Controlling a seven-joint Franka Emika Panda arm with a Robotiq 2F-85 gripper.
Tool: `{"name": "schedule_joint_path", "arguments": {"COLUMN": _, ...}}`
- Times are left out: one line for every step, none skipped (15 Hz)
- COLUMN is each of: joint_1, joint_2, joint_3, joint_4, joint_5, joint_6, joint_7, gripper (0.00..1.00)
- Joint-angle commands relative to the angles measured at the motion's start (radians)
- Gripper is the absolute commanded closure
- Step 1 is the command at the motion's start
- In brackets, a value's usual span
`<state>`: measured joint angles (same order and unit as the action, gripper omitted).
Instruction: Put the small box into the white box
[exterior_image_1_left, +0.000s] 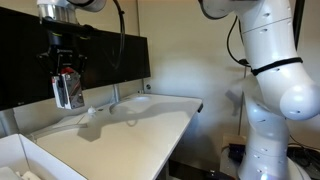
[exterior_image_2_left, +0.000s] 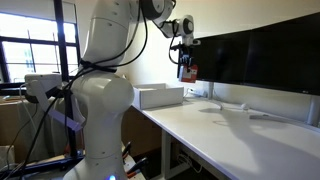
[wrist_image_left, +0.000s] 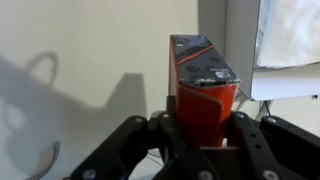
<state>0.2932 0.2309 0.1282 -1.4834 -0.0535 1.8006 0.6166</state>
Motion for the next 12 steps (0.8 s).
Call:
{"name": "schedule_joint_path", "arguments": {"joint_1": -0.018, "joint_2": -0.002, "joint_3": -0.014, "joint_4": 0.012, "joint_5": -0.018, "joint_6": -0.024, "joint_7": 0.024, "gripper": 0.86}}
{"name": "schedule_joint_path", "arguments": {"joint_1": -0.019, "joint_2": -0.002, "joint_3": -0.018, "joint_4": 0.010, "joint_5": -0.018, "joint_6": -0.024, "joint_7": 0.022, "gripper": 0.87}}
{"name": "schedule_joint_path", "arguments": {"joint_1": -0.019, "joint_2": -0.003, "joint_3": -0.022, "joint_4": 0.009, "joint_5": -0.019, "joint_6": -0.024, "joint_7": 0.025, "gripper": 0.87}}
{"name": "schedule_joint_path", "arguments": {"joint_1": -0.019, "joint_2": -0.004, "joint_3": -0.025, "joint_4": 0.006, "joint_5": -0.020, "joint_6": -0.025, "joint_7": 0.030, "gripper": 0.88}}
{"name": "schedule_joint_path", "arguments": {"joint_1": -0.021, "joint_2": -0.005, "joint_3": -0.028, "joint_4": 0.003, "joint_5": -0.020, "joint_6": -0.027, "joint_7": 0.035, "gripper": 0.88}}
{"name": "schedule_joint_path", "arguments": {"joint_1": -0.023, "joint_2": -0.009, "joint_3": -0.034, "joint_4": -0.005, "joint_5": -0.029, "joint_6": -0.026, "joint_7": 0.051, "gripper": 0.88}}
{"name": "schedule_joint_path", "arguments": {"joint_1": -0.023, "joint_2": -0.009, "joint_3": -0.040, "joint_4": -0.005, "joint_5": -0.042, "joint_6": -0.035, "joint_7": 0.073, "gripper": 0.88}}
{"name": "schedule_joint_path", "arguments": {"joint_1": -0.024, "joint_2": 0.003, "joint_3": -0.028, "joint_4": 0.006, "joint_5": -0.017, "joint_6": -0.012, "joint_7": 0.033, "gripper": 0.63}}
{"name": "schedule_joint_path", "arguments": {"joint_1": -0.025, "joint_2": 0.004, "joint_3": -0.031, "joint_4": 0.006, "joint_5": -0.025, "joint_6": -0.016, "joint_7": 0.043, "gripper": 0.63}}
{"name": "schedule_joint_path", "arguments": {"joint_1": -0.026, "joint_2": 0.004, "joint_3": -0.034, "joint_4": 0.006, "joint_5": -0.027, "joint_6": -0.019, "joint_7": 0.045, "gripper": 0.63}}
{"name": "schedule_joint_path", "arguments": {"joint_1": -0.027, "joint_2": 0.004, "joint_3": -0.036, "joint_4": 0.006, "joint_5": -0.028, "joint_6": -0.021, "joint_7": 0.045, "gripper": 0.63}}
{"name": "schedule_joint_path", "arguments": {"joint_1": -0.027, "joint_2": 0.004, "joint_3": -0.036, "joint_4": 0.006, "joint_5": -0.028, "joint_6": -0.021, "joint_7": 0.046, "gripper": 0.63}}
